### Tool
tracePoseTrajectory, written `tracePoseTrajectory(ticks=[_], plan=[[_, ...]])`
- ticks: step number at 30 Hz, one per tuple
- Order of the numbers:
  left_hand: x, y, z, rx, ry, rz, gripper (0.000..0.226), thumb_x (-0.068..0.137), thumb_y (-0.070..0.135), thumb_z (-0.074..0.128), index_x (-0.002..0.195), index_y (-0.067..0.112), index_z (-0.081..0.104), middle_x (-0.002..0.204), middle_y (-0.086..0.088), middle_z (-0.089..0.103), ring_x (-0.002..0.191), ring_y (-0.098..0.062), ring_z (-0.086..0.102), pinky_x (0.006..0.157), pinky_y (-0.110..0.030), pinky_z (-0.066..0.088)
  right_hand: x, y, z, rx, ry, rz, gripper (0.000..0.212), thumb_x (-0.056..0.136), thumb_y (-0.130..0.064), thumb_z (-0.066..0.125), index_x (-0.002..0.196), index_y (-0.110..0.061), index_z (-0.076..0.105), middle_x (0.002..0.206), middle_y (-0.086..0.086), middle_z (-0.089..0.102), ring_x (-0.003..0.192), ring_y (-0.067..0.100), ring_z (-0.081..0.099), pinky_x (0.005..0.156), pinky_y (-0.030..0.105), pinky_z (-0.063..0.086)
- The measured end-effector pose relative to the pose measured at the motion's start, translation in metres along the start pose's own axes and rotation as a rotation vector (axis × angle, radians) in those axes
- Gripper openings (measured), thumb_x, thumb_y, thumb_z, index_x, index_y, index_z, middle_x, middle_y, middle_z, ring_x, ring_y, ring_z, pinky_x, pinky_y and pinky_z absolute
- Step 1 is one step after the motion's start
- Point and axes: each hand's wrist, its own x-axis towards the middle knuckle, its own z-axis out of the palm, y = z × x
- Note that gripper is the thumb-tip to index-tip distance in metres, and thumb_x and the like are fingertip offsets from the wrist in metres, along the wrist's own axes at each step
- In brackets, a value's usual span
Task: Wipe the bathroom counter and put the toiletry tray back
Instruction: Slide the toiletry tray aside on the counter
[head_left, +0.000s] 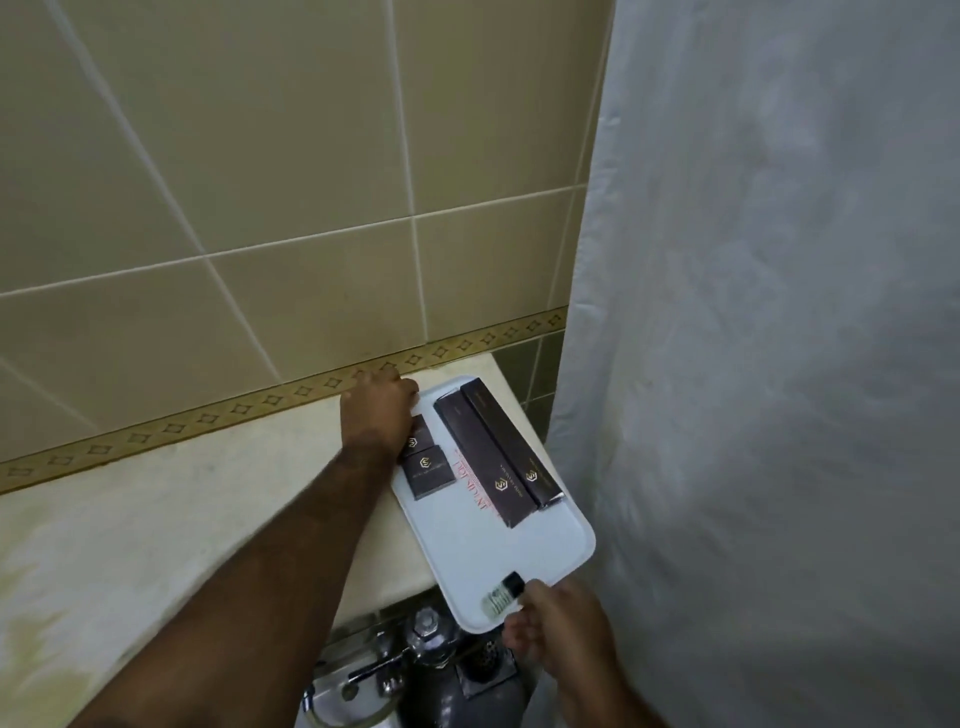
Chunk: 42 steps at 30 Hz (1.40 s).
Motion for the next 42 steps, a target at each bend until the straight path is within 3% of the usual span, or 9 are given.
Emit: tracePoseTrajectory(ticks=[14, 17, 20, 22, 24, 26, 27, 29, 42], plan=[[0.025, -0.001, -0.003, -0.078, -0.044, -0.043, 0.019, 0.091, 0.016, 0.059, 0.101, 0.011, 0.074, 0.099, -0.017, 0.076, 0.092, -0.04, 0.069, 0.078, -0.042, 0.055, 0.006, -0.013, 0.026, 0.087, -0.078, -0.115, 0.012, 0.098, 0.001, 0.064, 0.09, 0.009, 0.06, 0.074, 0.023, 0.078, 0.072, 0.038, 0.08, 0.058, 0.029, 0.063], [0.014, -0.008, -0.009, -0.132, -0.045, -0.021, 0.021, 0.093, 0.016, 0.055, 0.103, 0.009, 0.072, 0.103, -0.018, 0.075, 0.096, -0.04, 0.068, 0.081, -0.043, 0.056, 0.003, -0.019, 0.021, -0.184, -0.041, -0.213, 0.027, 0.094, -0.013, 0.073, 0.072, -0.001, 0.064, 0.059, 0.01, 0.072, 0.054, 0.023, 0.074, 0.055, 0.03, 0.06], [-0.006, -0.018, -0.016, -0.187, -0.028, 0.051, 0.029, 0.101, 0.025, 0.048, 0.107, 0.009, 0.071, 0.11, -0.017, 0.073, 0.101, -0.038, 0.066, 0.086, -0.042, 0.052, 0.004, -0.03, 0.014, -0.77, 0.236, -0.655, 0.047, 0.091, -0.035, 0.074, 0.054, -0.016, 0.052, 0.047, -0.004, 0.053, 0.042, 0.007, 0.048, 0.048, 0.022, 0.04], [-0.023, -0.029, -0.022, -0.203, -0.048, 0.115, 0.038, 0.104, 0.035, 0.046, 0.122, 0.01, 0.068, 0.124, -0.016, 0.07, 0.112, -0.035, 0.063, 0.096, -0.04, 0.047, -0.004, -0.048, 0.023, -0.965, 0.285, -0.939, 0.029, 0.092, -0.043, 0.067, 0.073, -0.023, 0.062, 0.066, -0.009, 0.064, 0.06, 0.008, 0.058, 0.055, 0.024, 0.044], [-0.039, -0.04, -0.03, -0.175, -0.069, 0.153, 0.054, 0.105, 0.046, 0.043, 0.145, 0.011, 0.054, 0.149, -0.014, 0.056, 0.137, -0.03, 0.051, 0.115, -0.04, 0.035, -0.005, -0.07, 0.041, -1.169, 0.169, -1.062, 0.034, 0.097, -0.05, 0.058, 0.12, -0.025, 0.065, 0.118, -0.003, 0.071, 0.109, 0.015, 0.065, 0.088, 0.032, 0.055], [-0.056, -0.055, -0.04, -0.155, -0.031, 0.155, 0.067, 0.104, 0.054, 0.037, 0.156, 0.012, 0.039, 0.163, -0.01, 0.039, 0.151, -0.025, 0.034, 0.124, -0.041, 0.022, -0.004, -0.09, 0.065, -1.404, 0.042, -1.087, 0.07, 0.101, -0.058, 0.045, 0.158, -0.018, 0.036, 0.164, 0.005, 0.04, 0.154, 0.024, 0.031, 0.125, 0.044, 0.03], [-0.064, -0.064, -0.047, -0.14, -0.007, 0.15, 0.07, 0.104, 0.057, 0.035, 0.158, 0.012, 0.034, 0.166, -0.008, 0.033, 0.153, -0.024, 0.029, 0.125, -0.043, 0.019, -0.004, -0.098, 0.079, -1.499, 0.028, -1.121, 0.079, 0.102, -0.062, 0.038, 0.164, -0.017, 0.021, 0.173, 0.006, 0.022, 0.161, 0.023, 0.012, 0.13, 0.045, 0.017], [-0.08, -0.084, -0.061, -0.115, 0.028, 0.126, 0.076, 0.102, 0.061, 0.032, 0.16, 0.011, 0.028, 0.169, -0.007, 0.025, 0.156, -0.022, 0.021, 0.126, -0.046, 0.016, -0.008, -0.11, 0.105, -1.608, 0.039, -1.183, 0.087, 0.1, -0.068, 0.03, 0.166, -0.016, 0.009, 0.176, 0.005, 0.007, 0.162, 0.022, -0.001, 0.131, 0.046, 0.009], [-0.217, -0.326, -0.147, 0.018, 0.149, -0.325, 0.088, 0.097, 0.07, 0.02, 0.162, 0.01, 0.021, 0.172, -0.006, 0.015, 0.159, -0.022, 0.011, 0.125, -0.056, 0.012, -0.116, -0.047, 0.32, -1.657, -0.109, -1.494, 0.093, 0.097, -0.074, 0.024, 0.165, -0.011, 0.018, 0.175, 0.008, 0.013, 0.162, 0.025, 0.007, 0.129, 0.05, 0.014]])
